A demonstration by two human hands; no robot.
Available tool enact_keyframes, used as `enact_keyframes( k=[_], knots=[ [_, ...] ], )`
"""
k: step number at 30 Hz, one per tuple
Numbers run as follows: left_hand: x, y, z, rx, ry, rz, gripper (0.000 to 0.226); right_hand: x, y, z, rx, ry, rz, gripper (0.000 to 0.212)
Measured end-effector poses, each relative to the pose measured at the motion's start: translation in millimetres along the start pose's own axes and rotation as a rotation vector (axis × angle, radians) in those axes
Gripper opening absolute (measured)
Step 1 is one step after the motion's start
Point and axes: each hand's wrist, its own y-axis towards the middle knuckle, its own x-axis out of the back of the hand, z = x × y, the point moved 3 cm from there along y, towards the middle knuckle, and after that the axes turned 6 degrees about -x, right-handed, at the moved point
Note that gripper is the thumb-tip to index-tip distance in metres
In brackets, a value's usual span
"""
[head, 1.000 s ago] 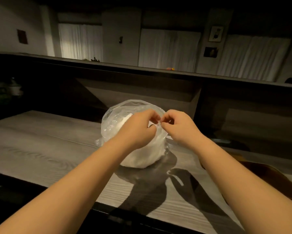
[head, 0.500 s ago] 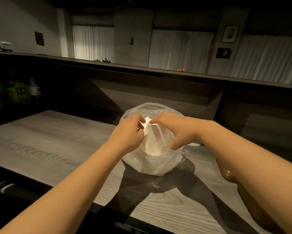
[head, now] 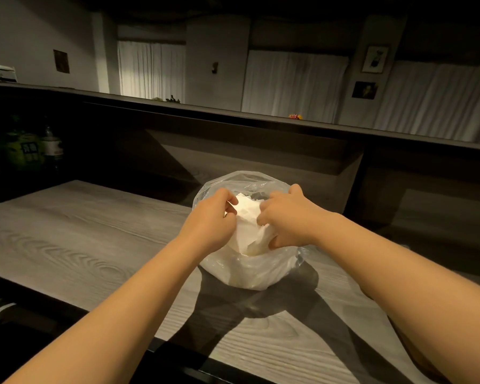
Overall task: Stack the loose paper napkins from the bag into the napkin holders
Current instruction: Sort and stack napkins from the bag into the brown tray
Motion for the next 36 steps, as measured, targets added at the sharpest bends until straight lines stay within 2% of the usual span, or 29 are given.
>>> enact_keyframes(
  k=[4,6,8,9,13,15,18,22,26,28,31,33,36],
  knots=[
    [0,-1,-2,-0.044,-0.005,-0.036,0.025,-2,1,3,0.116,-0.046,-0.008,0.041],
    [1,0,-1,-0.058,-0.014,-0.062,0.02,-2,1,-1,0.108,0.01,-0.02,0.033],
    [5,1,-1,-0.07,-0.082,-0.117,0.013,3,-3,-13,0.04,0.237,-0.073,0.011],
    [7,1,0,-0.069,-0.151,-0.161,0.011,6,-5,-22,-0.02,0.4,-0.101,0.008],
    [11,4,4,0.084,-0.636,-0.316,0.028,12,-21,-54,-0.19,0.993,-0.212,0.023],
    [6,5,-1,0.186,-0.886,-0.267,0.039,14,-33,-62,-0.203,1.303,-0.289,0.031],
    [-7,1,-25,0.246,-1.178,-0.109,0.057,13,-53,-68,-0.274,1.644,-0.413,0.029],
    [-30,-12,-58,0.208,-1.335,0.088,0.069,-8,-77,-65,-0.491,1.868,-0.512,0.026],
    [-69,-23,-86,0.325,-1.49,0.177,0.062,-56,-99,-51,-0.822,2.189,-0.551,0.025],
    [-91,-26,-93,0.382,-1.425,0.185,0.053,-79,-109,-45,-0.963,2.212,-0.556,0.029],
    [-119,-31,-96,0.404,-1.297,0.198,0.028,-107,-122,-44,-1.161,2.076,-0.609,0.037],
    [-135,-34,-98,0.39,-1.292,0.239,0.03,-118,-127,-43,-1.225,1.955,-0.626,0.038],
    [-151,-35,-95,0.365,-1.22,0.252,0.031,-129,-128,-42,-1.214,1.877,-0.62,0.036]
  ],
)
